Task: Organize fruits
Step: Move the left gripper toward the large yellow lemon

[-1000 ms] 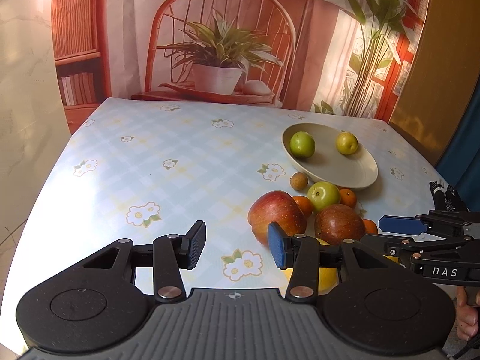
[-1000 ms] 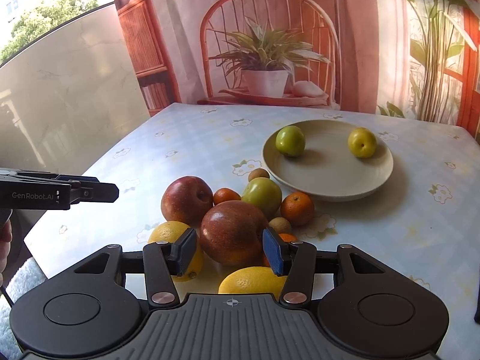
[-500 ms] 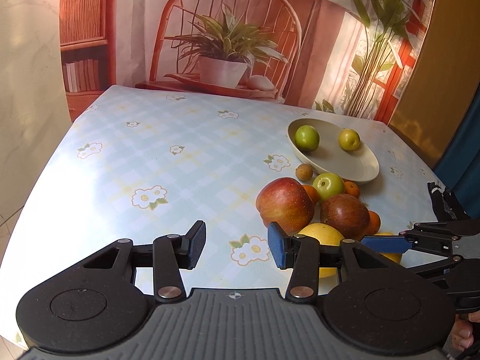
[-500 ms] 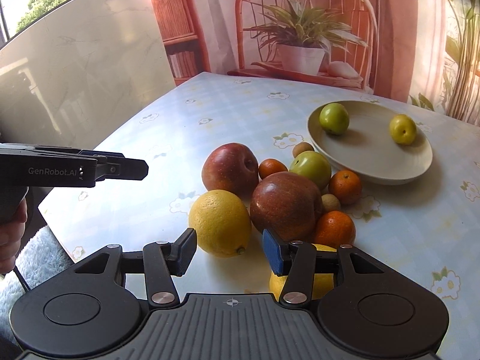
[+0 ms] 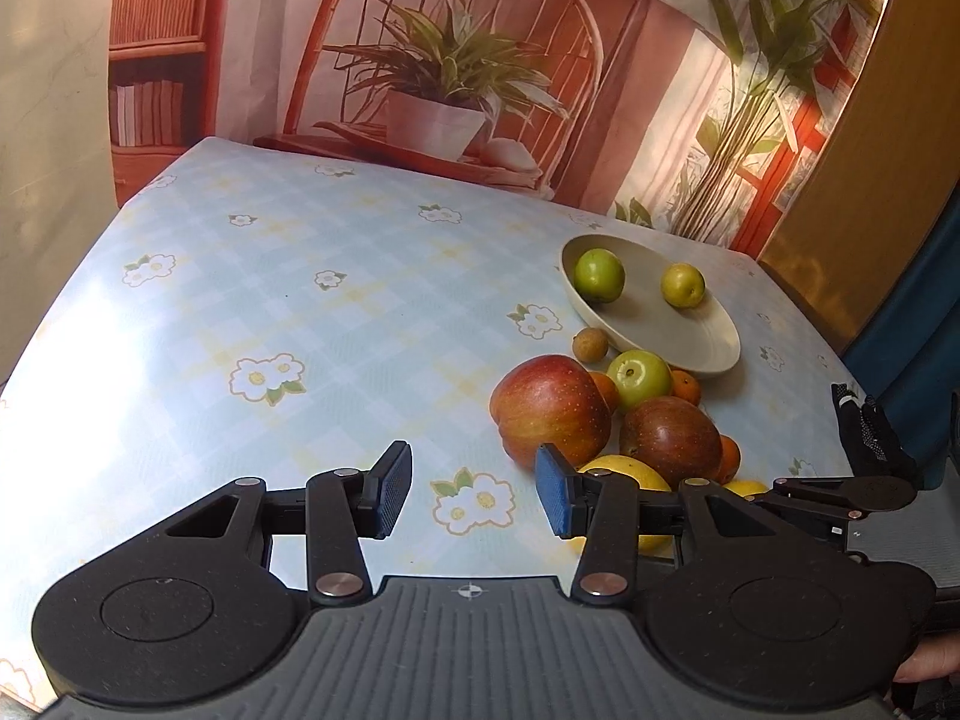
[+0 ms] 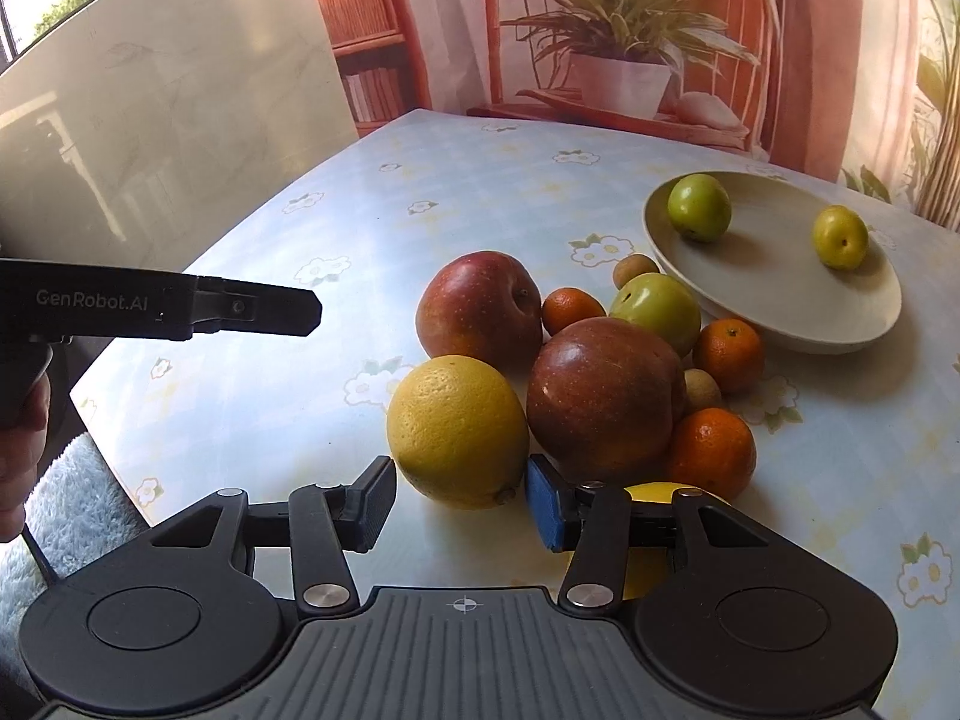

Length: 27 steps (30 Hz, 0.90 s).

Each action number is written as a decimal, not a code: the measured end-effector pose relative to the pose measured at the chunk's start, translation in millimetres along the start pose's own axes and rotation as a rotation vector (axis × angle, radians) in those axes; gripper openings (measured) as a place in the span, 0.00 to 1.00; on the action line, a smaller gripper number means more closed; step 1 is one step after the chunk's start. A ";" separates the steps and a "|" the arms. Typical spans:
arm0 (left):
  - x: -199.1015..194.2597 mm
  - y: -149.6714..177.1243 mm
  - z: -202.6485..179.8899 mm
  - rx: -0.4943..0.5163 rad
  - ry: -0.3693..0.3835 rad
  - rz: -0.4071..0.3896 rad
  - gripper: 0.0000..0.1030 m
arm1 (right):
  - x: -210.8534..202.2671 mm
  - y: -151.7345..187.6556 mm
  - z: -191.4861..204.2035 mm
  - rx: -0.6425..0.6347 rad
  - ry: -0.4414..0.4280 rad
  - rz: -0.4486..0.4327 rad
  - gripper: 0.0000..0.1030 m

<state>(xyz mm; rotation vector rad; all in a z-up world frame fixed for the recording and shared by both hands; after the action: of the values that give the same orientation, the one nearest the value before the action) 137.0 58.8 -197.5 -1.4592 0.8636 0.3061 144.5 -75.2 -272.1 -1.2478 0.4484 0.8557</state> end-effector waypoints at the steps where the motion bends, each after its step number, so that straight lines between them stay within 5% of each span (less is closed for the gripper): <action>1: 1.7 -1.3 -1.4 -0.001 0.013 -0.002 0.47 | -0.3 0.6 0.5 -0.002 -0.002 -0.003 0.43; 14: 30.5 -3.9 -32.4 0.061 0.167 0.043 0.46 | -5.9 1.5 4.5 -0.033 -0.014 -0.031 0.41; 27: 32.0 -0.2 -20.3 0.056 0.135 0.050 0.49 | -4.7 -0.8 10.2 -0.067 -0.023 -0.041 0.42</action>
<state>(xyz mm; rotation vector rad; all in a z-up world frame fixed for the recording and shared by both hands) 152.2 29.7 -216.5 -1.4201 1.0106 0.2208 140.7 -67.1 -265.4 -1.3032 0.3776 0.8553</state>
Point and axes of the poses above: each gripper's, at about its wrist camera, not at the fingertips, and x roughly the way its jaws point, z to its left, y to its underside, the point moved 2 cm from there along x, roughly the way its jaws point, and after that the axes turned 10 degrees about x, right-handed, at the moved point
